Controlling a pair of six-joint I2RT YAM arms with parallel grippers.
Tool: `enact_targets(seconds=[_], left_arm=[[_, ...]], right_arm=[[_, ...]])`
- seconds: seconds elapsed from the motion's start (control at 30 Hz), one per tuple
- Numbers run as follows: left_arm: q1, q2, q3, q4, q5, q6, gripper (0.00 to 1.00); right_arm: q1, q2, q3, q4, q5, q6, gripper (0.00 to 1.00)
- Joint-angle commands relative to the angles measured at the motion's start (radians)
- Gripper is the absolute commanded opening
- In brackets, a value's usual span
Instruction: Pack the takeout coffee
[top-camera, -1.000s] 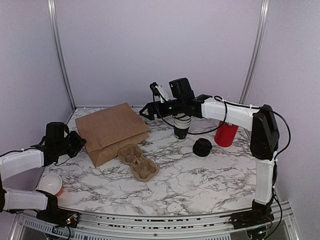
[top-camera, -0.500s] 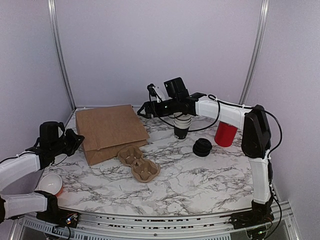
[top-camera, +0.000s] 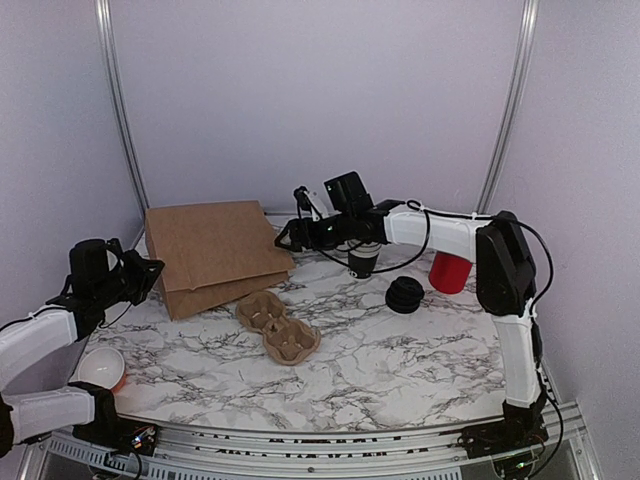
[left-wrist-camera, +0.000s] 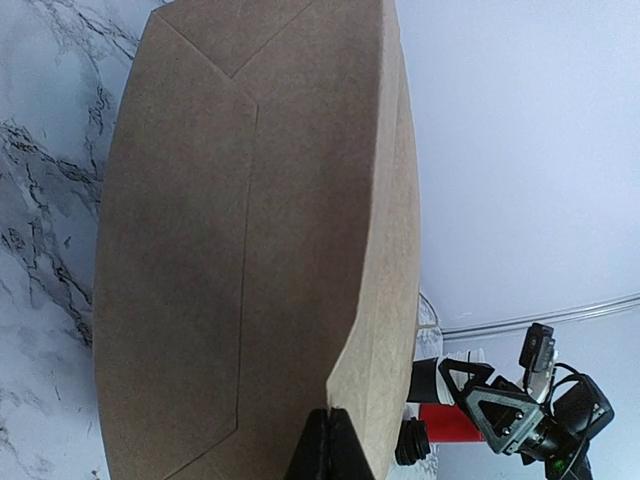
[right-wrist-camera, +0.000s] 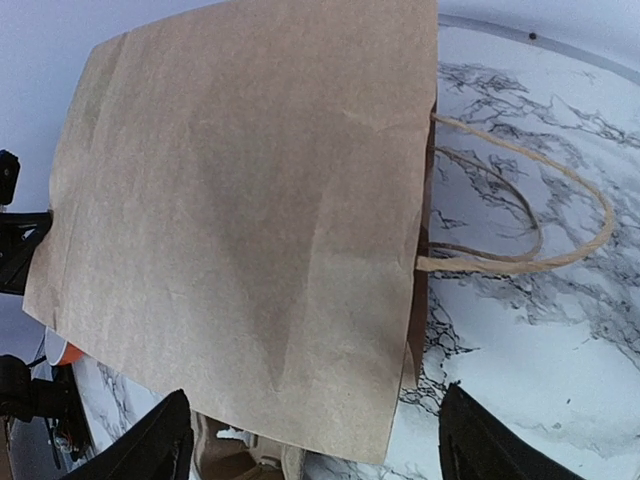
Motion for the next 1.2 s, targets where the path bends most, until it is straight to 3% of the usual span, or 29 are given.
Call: enact_targets(seconds=[0.0,0.3,0.73,0.97,1.17], left_arm=[[0.015,-0.011,0.005,0.071,0.044,-0.025,0.00],[0.038,-0.023,0.020,0.089,0.080,-0.046,0.00],[0.045,-0.031,0.027,0.116,0.094,-0.057,0.00],[0.055,-0.039,0.021,0.118,0.108,-0.053,0.00],[0.056,-0.028,0.014,0.121,0.118,-0.041,0.00]], right_arm=[[0.007,0.067,0.051,0.037,-0.047,0.039,0.81],[0.005,0.063,0.022,0.052,-0.022,0.043,0.80],[-0.001,0.029,-0.020,0.163,-0.138,0.168,0.64],[-0.015,-0.010,-0.059,0.229,-0.170,0.208,0.48],[-0.013,-0.042,-0.059,0.274,-0.209,0.238,0.20]])
